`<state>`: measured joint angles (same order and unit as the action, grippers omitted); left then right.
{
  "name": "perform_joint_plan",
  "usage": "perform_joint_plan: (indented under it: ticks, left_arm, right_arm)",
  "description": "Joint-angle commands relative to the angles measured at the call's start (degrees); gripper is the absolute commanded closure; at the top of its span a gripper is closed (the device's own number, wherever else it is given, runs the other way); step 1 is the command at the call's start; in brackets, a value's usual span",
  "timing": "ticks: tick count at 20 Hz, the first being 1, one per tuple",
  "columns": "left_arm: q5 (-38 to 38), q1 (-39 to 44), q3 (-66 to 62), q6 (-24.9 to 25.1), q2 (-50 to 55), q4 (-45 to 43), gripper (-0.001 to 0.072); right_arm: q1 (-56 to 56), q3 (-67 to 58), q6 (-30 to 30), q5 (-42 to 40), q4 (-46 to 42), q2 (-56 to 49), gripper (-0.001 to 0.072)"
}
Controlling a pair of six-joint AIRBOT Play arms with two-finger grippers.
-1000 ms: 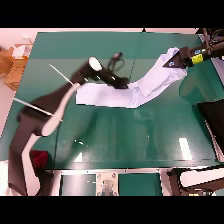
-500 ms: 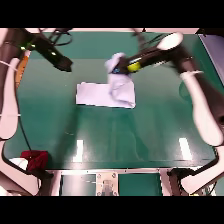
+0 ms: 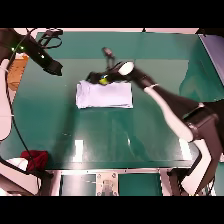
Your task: Fold the shirts.
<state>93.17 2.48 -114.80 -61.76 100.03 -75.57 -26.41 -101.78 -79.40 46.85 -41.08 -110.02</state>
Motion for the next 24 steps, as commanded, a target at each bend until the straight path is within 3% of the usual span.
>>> perform_joint_plan:
  ticks: [1,5,8,10,15,16,18,19,21,24]
  left_arm:
    - [0.33,-0.15,0.48,0.79,-0.07,-0.13,0.0682]
    - [0.31,-0.15,0.48,0.74,-0.09,-0.11,0.0682]
    - [0.31,-0.15,0.48,0.74,-0.07,-0.09,0.0682]
    - [0.33,-0.15,0.48,0.74,-0.09,0.13,0.0682]
    - [0.39,-0.15,0.48,0.74,-0.09,1.05,0.0682]
    - [0.39,-0.15,0.48,0.74,-0.09,1.05,0.0682]
    - [0.63,-0.15,0.48,0.74,-0.09,1.05,0.0682]
    - [0.92,-0.15,0.48,0.74,-0.07,1.05,0.0682]
    - [1.55,-0.15,0.48,0.74,-0.09,1.05,0.0682]
    - [2.01,-0.15,0.48,0.74,-0.09,1.05,0.0682]
  right_arm:
    - [13.40,0.07,-2.21,17.18,-4.57,4.22,0.0223]
    - [27.08,5.86,-5.07,25.79,-7.61,5.49,0.0216]
    - [28.94,15.98,-4.44,22.23,-6.99,5.33,0.0200]
    - [27.17,21.29,-0.79,18.40,-2.56,4.48,0.0201]
    - [19.78,22.60,4.04,13.03,10.34,-0.07,0.0211]
    - [18.03,22.45,4.70,11.17,12.13,-0.24,0.0276]
    - [15.61,20.13,4.70,10.80,12.83,-0.20,0.0614]
    - [15.19,17.68,4.66,12.15,12.81,0.11,0.0697]
    - [16.26,11.52,2.73,15.10,11.43,2.75,0.0698]
    - [22.73,1.68,-5.09,21.84,-0.20,10.49,0.0699]
